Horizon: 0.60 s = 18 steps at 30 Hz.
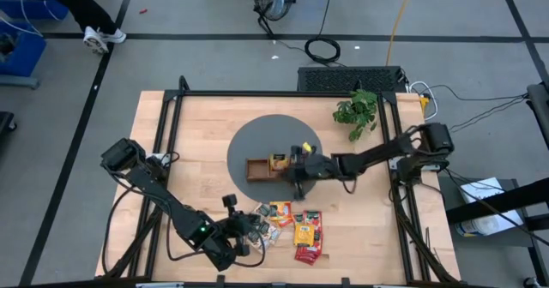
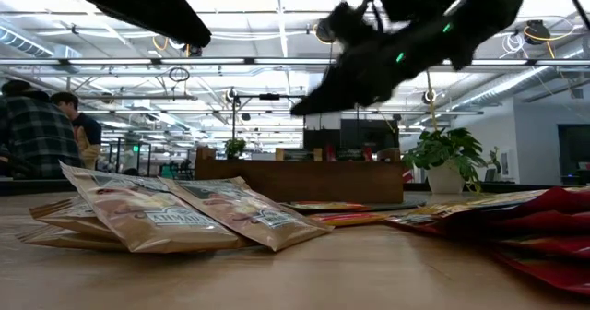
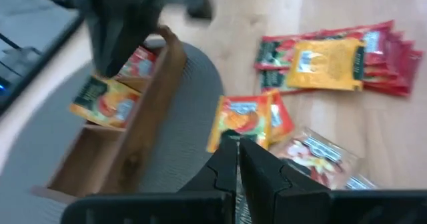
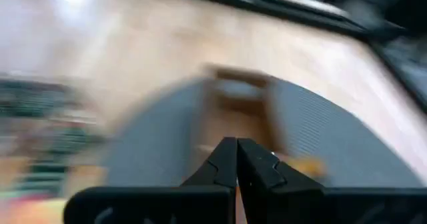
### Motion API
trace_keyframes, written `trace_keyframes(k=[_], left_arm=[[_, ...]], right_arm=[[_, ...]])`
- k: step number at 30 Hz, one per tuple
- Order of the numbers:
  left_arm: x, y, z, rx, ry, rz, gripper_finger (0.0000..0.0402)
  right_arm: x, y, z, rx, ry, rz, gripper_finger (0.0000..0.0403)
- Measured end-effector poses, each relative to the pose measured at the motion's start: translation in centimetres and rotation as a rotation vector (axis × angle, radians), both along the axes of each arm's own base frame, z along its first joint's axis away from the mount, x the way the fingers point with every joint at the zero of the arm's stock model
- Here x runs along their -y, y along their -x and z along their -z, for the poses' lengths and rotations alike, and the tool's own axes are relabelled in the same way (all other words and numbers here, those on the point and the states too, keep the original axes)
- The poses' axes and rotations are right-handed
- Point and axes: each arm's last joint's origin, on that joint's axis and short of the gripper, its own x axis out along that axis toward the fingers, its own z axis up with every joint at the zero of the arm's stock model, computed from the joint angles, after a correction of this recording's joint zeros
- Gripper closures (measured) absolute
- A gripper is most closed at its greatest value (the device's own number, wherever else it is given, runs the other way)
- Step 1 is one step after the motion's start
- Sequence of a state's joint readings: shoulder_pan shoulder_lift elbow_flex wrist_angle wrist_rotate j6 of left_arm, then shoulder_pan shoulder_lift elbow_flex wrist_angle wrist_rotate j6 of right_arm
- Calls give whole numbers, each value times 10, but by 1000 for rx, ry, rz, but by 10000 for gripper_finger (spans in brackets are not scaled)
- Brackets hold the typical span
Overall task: Pick & Place Tea
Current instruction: Put the brown tea bag into the left slot of the wooden organizer
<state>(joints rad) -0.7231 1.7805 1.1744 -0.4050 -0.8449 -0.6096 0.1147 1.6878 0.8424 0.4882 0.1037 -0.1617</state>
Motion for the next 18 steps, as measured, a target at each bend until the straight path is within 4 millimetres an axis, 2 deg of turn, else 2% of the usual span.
trace_keyframes(k=[4,9,14,18], left_arm=[[3,-2,-1,9,88,6,376],[7,-5,-3,34,203,21,376],[19,-10,7,27,269,86,376],[25,-13,15,0,282,144,376]], right_arm=[[-33,12,-4,-57,-68,-212,403],[-61,24,11,-82,-68,-319,403],[-75,19,25,-6,-119,-338,398],[-75,9,35,39,-167,-316,371]])
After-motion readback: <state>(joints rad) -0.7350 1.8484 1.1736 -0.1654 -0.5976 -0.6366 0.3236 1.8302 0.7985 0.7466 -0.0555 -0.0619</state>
